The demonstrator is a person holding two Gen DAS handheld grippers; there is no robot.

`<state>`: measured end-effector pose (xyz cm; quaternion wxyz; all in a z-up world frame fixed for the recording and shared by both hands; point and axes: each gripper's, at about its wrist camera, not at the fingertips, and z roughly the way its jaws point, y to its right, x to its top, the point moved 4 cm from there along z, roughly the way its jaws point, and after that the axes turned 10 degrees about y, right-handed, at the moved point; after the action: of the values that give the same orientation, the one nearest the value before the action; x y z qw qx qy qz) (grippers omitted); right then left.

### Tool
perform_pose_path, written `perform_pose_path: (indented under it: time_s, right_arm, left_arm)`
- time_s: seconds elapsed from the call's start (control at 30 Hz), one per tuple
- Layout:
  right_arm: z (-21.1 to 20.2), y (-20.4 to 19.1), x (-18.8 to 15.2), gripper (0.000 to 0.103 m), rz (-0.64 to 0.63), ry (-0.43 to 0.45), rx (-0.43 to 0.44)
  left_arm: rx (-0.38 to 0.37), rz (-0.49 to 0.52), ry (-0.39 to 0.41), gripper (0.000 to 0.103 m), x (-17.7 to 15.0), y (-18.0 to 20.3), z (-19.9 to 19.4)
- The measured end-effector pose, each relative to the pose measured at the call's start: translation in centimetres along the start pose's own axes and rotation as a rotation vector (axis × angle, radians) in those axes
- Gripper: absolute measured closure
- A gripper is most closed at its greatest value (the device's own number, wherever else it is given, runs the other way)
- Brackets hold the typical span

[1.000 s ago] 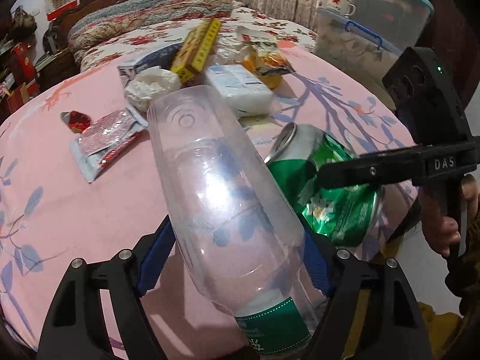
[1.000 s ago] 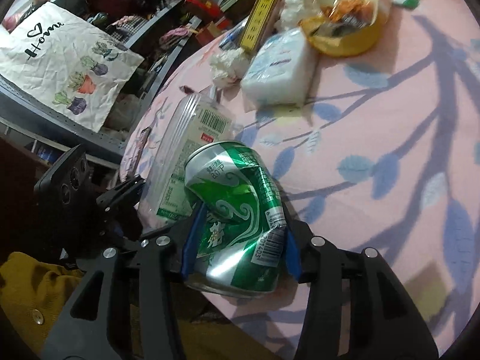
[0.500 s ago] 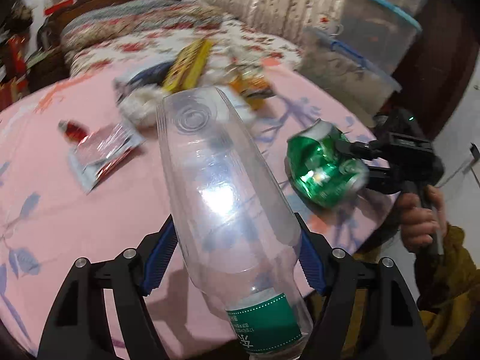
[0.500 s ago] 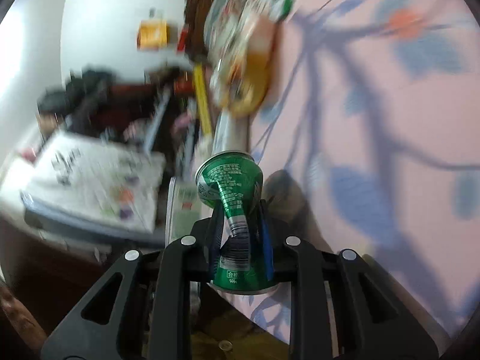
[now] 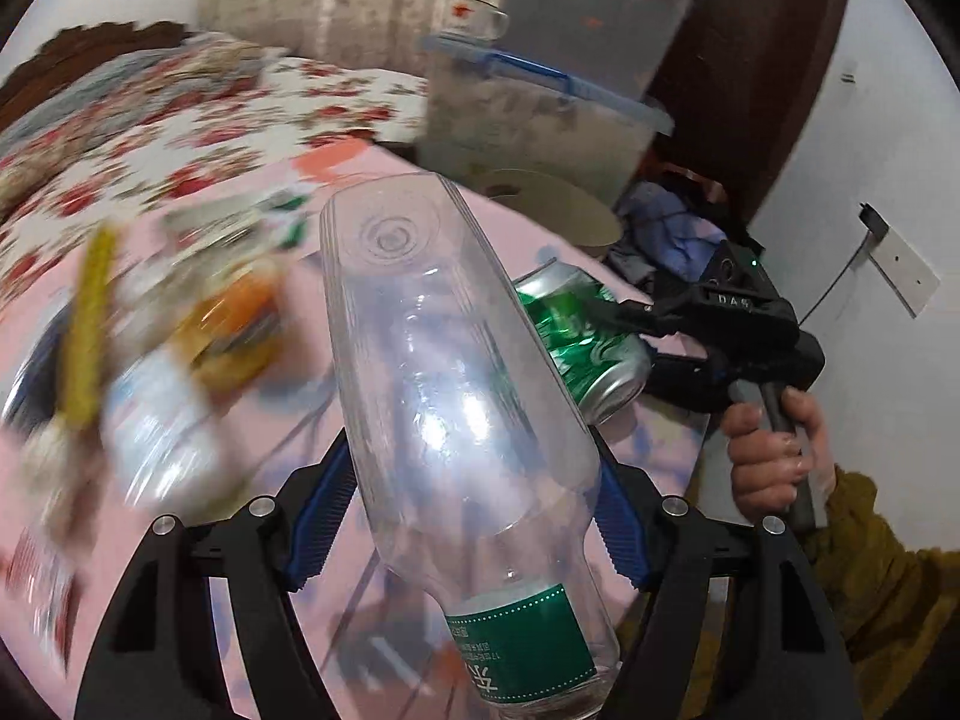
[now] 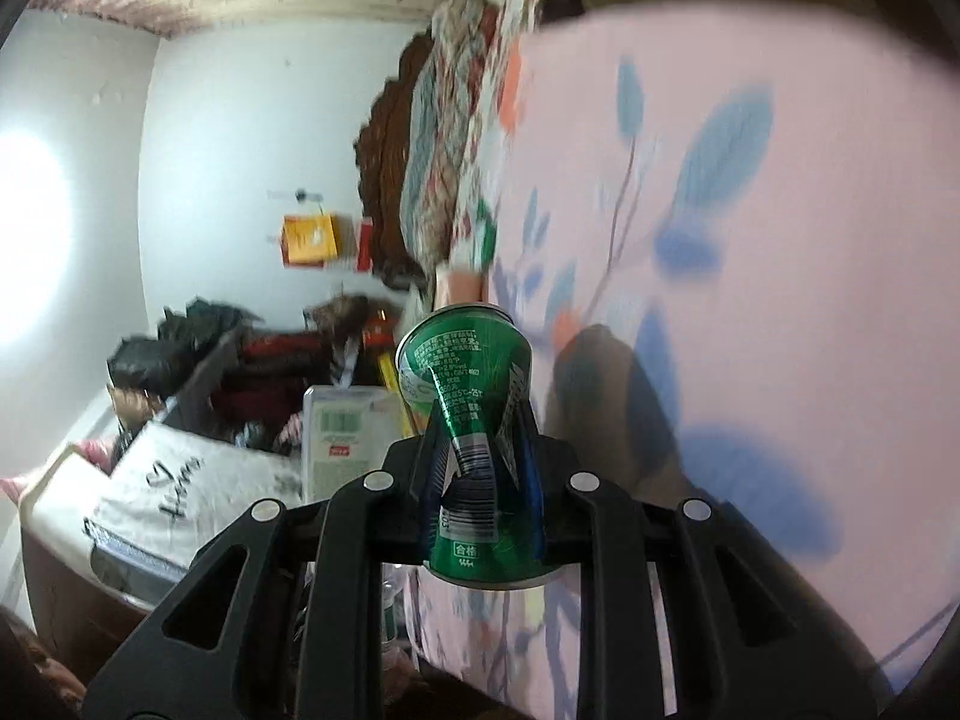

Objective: Collect trash
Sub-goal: 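Carry both items to the beige bin and open both tools to drop them, then grasp the red snack wrapper with the left tool while the right tool grasps crumpled tissue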

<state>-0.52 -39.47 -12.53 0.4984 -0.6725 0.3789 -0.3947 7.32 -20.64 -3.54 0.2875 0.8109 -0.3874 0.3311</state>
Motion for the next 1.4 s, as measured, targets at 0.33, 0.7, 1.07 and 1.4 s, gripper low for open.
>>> perform_pose_path:
  time_s: [0.33, 0.7, 1.07, 1.4]
  right_arm:
    - [-4.7, 1.6, 14.8, 0.079, 0.045, 0.27, -0.048]
    - [-5.9, 4.7, 24.0, 0.047, 0.07, 0.471, -0.242]
    - [-7.2, -3.1, 19.6, 0.034, -0.237, 0.528, -0.234]
    - [1.2, -6.1, 6.6, 0.056, -0.377, 0.251, -0.215]
  left_arm:
    - [-0.16, 0.079, -0.127, 0.035, 10.9, 5.0, 16.5]
    - [-0.14, 0.036, -0.301, 0.024, 15.5, 6.8, 30.9]
    - [-0.116, 0.008, -0.021, 0.023, 17.3, 5.9, 18.3]
    - [-0.083, -0.024, 0.007, 0.024, 4.4, 2.3, 3.3]
